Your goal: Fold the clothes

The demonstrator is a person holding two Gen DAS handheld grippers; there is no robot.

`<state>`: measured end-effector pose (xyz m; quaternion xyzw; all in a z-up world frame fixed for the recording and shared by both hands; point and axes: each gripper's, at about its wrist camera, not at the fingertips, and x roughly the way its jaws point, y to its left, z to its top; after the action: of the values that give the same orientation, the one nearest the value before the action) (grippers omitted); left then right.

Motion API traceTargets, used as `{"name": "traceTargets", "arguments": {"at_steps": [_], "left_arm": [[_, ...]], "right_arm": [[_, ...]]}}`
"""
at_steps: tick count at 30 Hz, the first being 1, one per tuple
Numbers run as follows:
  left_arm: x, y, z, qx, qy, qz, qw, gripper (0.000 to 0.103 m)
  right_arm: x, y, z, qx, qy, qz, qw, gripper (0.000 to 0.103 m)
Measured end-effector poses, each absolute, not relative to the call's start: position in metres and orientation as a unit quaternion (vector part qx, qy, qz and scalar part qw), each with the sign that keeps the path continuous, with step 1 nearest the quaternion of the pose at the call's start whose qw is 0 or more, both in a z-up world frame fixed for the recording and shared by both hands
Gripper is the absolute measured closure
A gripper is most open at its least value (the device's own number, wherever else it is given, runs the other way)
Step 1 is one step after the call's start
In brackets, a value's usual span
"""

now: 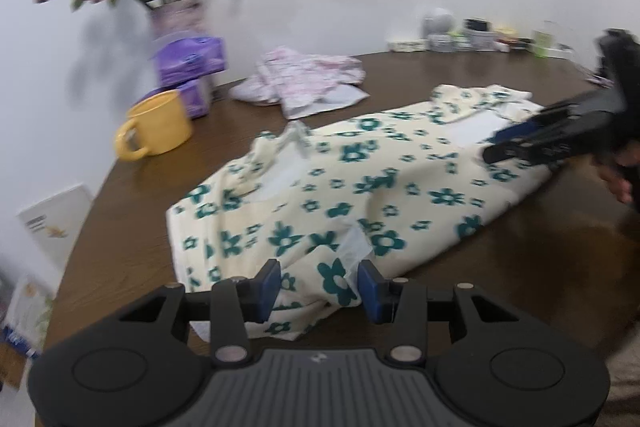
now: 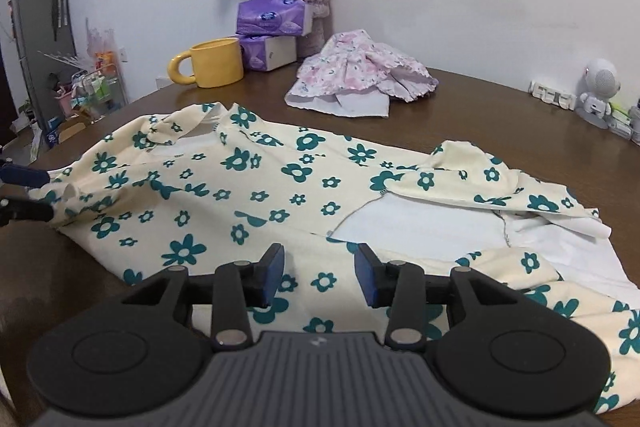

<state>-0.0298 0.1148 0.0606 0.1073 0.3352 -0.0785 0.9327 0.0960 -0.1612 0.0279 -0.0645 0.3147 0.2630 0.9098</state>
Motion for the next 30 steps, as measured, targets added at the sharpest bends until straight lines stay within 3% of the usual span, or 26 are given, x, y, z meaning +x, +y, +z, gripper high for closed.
{"name": "traceTargets", "arguments": {"at_steps": [4, 11, 12, 14, 15, 16, 23, 30], "left_arm": [[-0.038, 0.119, 0.061, 0.132, 0.334, -0.093, 0.929, 0.053], [-0.027, 0.115, 0.047, 0.229, 0.343, -0.101, 0.906, 0.054], [-0.024, 0.115, 0.045, 0.239, 0.344, -0.108, 0.902, 0.057], [-0.015, 0.119, 0.045, 0.236, 0.358, -0.131, 0.894, 0.08], [-0.01, 0.124, 0.046, 0.221, 0.366, -0.14, 0.893, 0.087], [-0.005, 0.13, 0.048, 0.205, 0.375, -0.147, 0.892, 0.087], [0.043, 0.216, 0.047, -0.064, 0.424, -0.145, 0.892, 0.087], [0.063, 0.261, 0.024, -0.246, 0.446, -0.144, 0.848, 0.082]], "right_arm": [[0.1, -0.161, 0.025, -0.062, 0.325, 0.256, 0.908, 0.064], [0.105, -0.157, 0.02, -0.063, 0.333, 0.251, 0.907, 0.062], [0.105, -0.156, 0.02, -0.063, 0.334, 0.25, 0.907, 0.062], [0.105, -0.156, 0.02, -0.064, 0.334, 0.249, 0.907, 0.062], [0.105, -0.156, 0.02, -0.065, 0.334, 0.249, 0.907, 0.062], [0.105, -0.155, 0.019, -0.065, 0.334, 0.248, 0.907, 0.062], [0.104, -0.156, 0.018, -0.067, 0.33, 0.25, 0.908, 0.061], [0.102, -0.157, 0.017, -0.066, 0.324, 0.251, 0.909, 0.061]]}}
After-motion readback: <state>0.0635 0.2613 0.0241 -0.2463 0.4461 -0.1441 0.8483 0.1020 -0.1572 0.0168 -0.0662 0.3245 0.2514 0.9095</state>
